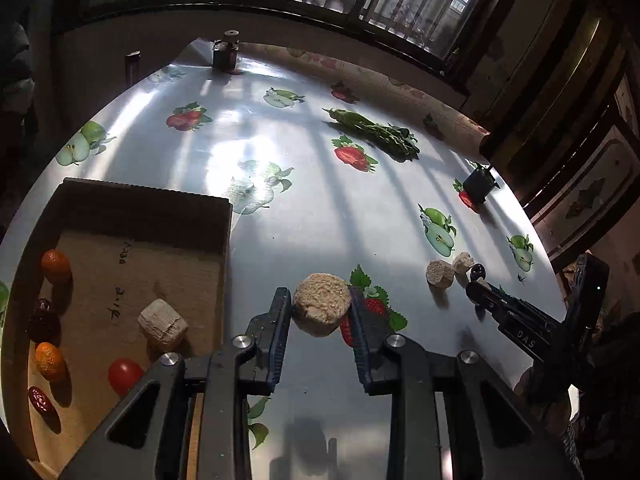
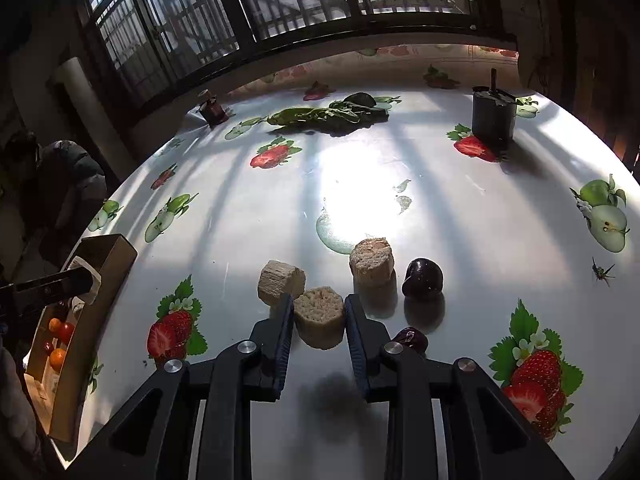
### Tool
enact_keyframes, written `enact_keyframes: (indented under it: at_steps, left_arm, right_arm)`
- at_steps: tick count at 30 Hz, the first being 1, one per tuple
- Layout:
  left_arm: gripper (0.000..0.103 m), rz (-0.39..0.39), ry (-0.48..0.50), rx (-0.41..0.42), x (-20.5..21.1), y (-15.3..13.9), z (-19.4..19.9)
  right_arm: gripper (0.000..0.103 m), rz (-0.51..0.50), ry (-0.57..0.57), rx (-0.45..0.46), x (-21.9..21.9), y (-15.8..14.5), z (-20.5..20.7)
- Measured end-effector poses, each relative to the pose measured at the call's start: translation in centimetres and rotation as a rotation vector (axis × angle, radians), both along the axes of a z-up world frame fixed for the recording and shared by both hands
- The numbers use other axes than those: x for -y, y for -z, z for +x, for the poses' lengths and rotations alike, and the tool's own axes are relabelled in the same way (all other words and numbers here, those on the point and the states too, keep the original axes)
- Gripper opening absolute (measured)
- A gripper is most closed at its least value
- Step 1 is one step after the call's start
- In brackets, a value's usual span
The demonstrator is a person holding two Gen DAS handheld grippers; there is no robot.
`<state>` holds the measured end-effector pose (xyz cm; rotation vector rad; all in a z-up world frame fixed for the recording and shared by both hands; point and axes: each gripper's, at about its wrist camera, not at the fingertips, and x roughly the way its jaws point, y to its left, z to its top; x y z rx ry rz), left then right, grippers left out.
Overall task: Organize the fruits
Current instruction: 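Carry both yam slices into the box and open both tools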
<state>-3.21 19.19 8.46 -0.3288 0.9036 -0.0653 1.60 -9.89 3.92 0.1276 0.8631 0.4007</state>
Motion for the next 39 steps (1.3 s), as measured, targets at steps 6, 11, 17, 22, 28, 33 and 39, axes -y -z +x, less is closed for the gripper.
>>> enact_keyframes:
  at_steps: [6, 11, 17, 22, 28, 33, 39]
  left_arm:
    - [0.028, 0.057, -0.23, -0.006, -9.7, 0.5, -4.2]
    - [0.028, 0.072, -0.266, -0.037, -12.5, 2.5, -5.9]
    - [0.028, 0.052, -0.252, -0.068, -13.6, 4.5, -5.4]
    - [0.028, 0.097, -0.234, -0.076, -13.0, 4.9, -4.7]
    - [0.028, 0.13, -0.236, -0.094, -12.8, 5.1, -4.5]
    - [0.036, 0.101, -0.247, -0.075, -13.1, 4.8, -4.7]
    - [0.053, 0.107, -0.313, -0.032, -13.4, 3.2, -6.0]
  right_arm:
    - [0.028, 0.025, -0.15, 0.021, -7.3, -3.4, -3.8]
    - [0.028, 0.057, -0.304, 0.02, -15.9, -4.4, -6.5]
    - [0.029, 0.029, -0.423, -0.013, -24.2, -2.6, -9.2]
    - [0.029, -0.071, -0.436, 0.016, -27.4, -1.5, -10.9]
    - [0.029, -0.138, -0.404, 0.019, -28.9, -0.7, -9.8]
    - [0.029, -0.16, -0.386, 0.008, -29.2, 0.2, -9.3]
    - [0.038, -0.151, -0.381, 0.017, -29.0, 0.0, -9.3]
